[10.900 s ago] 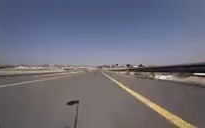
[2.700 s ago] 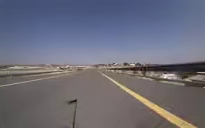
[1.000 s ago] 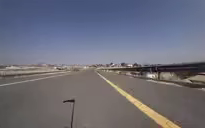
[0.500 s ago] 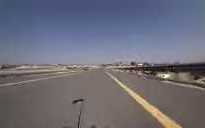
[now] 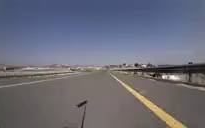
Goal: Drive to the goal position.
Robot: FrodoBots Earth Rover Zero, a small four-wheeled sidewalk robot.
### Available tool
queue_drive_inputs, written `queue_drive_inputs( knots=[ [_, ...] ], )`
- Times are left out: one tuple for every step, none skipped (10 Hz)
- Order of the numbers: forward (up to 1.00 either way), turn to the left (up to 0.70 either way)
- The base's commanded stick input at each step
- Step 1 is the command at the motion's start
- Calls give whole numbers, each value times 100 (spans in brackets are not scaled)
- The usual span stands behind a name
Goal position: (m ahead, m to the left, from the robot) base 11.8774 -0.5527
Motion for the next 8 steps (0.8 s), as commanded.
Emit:
queue_drive_inputs(
  knots=[
    [100, 0],
    [100, 0],
    [100, 0],
    [100, 0],
    [100, 0],
    [100, 0],
    [100, 0],
    [100, 0]
  ],
)
